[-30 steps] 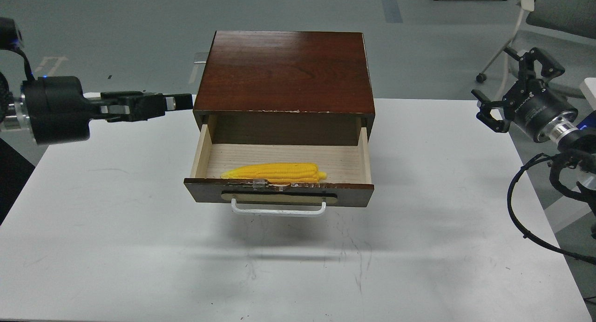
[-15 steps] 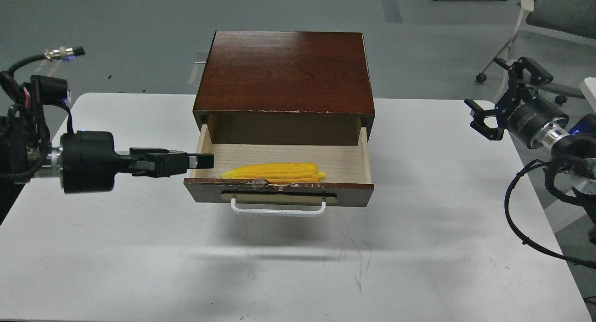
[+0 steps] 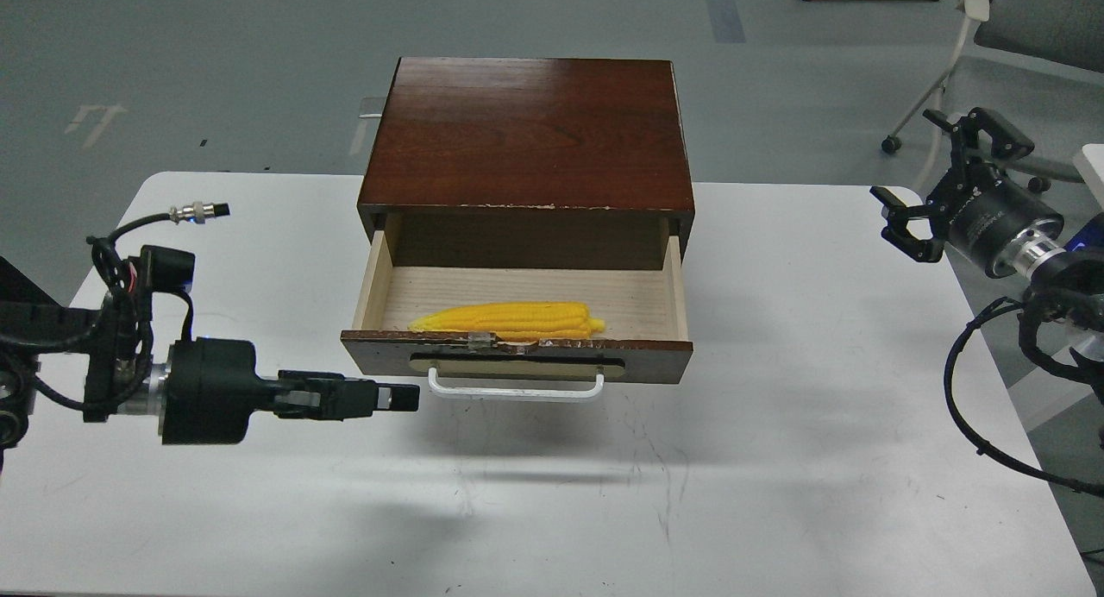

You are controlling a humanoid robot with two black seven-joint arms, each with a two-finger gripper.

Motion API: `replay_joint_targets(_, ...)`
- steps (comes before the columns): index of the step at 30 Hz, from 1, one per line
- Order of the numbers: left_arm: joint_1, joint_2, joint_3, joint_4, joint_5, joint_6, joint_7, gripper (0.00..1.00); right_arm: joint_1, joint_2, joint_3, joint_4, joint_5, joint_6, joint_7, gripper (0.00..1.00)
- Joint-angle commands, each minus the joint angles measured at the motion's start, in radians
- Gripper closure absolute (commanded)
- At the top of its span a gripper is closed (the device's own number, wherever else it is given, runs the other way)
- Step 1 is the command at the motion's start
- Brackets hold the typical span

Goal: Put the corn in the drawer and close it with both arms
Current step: 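Bring the left gripper down to the front of the drawer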

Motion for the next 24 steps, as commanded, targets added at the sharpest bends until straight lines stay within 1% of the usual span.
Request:
replay_joint_targets(1,0.046,-0.019,0.003,0.000,0.027,0.000,0.000,0.93,0.009,0.002,-0.038,-0.021,0.000,0.000,0.001,0.00)
replay_joint_targets(5,0.078,-0.048,0.004,0.001,0.077,0.000,0.000,0.93,0.009,0.002,-0.052,-0.024,0.000,0.000,0.001,0.00)
replay_joint_targets(15,0.162,-0.119,0.004,0.012,0.061,0.000,0.000,0.93,0.014,0.002,-0.056,-0.029,0.000,-0.001,0.001,0.00)
replay_joint_targets(20,0.179,-0.137,0.003,0.007,0.006,0.036,0.000,0.93,0.012,0.002,-0.059,-0.036,0.000,-0.001,0.001,0.00)
replay_joint_targets(24,0.181,-0.148,-0.003,0.010,-0.017,0.114,0.000,0.93,0.012,0.002,-0.059,-0.041,0.000,-0.001,0.001,0.00)
